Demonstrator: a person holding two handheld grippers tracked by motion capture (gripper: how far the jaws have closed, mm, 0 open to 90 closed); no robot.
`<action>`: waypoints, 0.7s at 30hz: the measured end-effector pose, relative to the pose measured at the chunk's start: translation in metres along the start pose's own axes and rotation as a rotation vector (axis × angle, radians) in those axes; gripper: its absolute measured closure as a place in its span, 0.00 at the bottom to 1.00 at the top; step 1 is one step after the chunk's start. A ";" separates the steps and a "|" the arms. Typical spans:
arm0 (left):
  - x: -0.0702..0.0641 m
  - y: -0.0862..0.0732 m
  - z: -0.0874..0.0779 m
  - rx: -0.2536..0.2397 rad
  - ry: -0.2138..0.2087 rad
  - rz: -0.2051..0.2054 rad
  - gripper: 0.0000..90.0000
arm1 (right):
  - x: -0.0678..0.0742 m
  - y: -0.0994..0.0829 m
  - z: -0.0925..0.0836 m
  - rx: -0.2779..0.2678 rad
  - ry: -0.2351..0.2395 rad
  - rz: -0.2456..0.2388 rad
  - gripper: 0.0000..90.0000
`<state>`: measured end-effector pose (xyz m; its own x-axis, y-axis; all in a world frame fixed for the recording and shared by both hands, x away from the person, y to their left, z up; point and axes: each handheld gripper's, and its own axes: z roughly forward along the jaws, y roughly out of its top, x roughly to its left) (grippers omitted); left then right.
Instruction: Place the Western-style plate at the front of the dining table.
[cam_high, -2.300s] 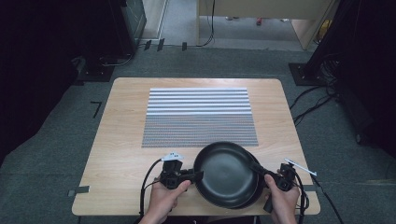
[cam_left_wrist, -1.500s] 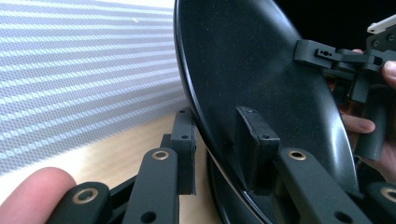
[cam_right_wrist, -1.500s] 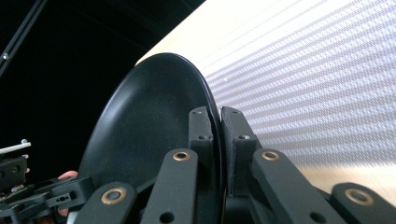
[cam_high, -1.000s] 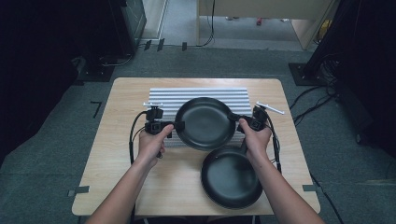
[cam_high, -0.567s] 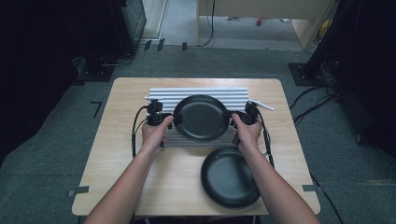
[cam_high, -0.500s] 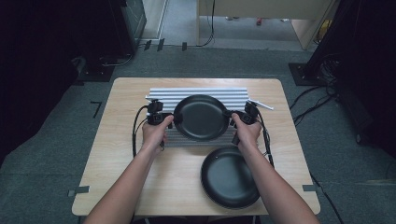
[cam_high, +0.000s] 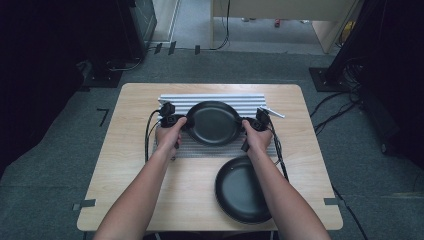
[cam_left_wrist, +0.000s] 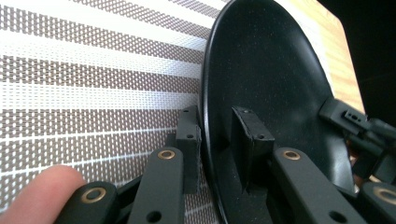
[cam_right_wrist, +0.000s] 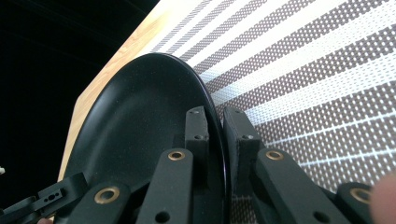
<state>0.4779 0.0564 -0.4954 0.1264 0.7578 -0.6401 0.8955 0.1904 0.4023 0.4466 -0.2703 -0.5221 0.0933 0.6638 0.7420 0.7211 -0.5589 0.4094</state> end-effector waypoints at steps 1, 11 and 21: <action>0.000 0.000 0.000 0.000 0.000 0.000 0.82 | 0.000 0.000 0.001 0.000 -0.004 0.001 0.90; 0.004 0.004 0.006 0.001 0.017 -0.024 0.82 | -0.001 0.000 0.007 0.029 -0.020 -0.028 0.89; 0.002 0.005 0.012 0.015 0.069 0.034 0.75 | 0.003 0.000 0.008 0.018 -0.004 -0.054 0.80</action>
<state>0.4879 0.0508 -0.5025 0.1272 0.8052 -0.5792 0.8975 0.1551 0.4128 0.4523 -0.2645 -0.5244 0.0561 0.6947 0.7171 0.7377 -0.5128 0.4391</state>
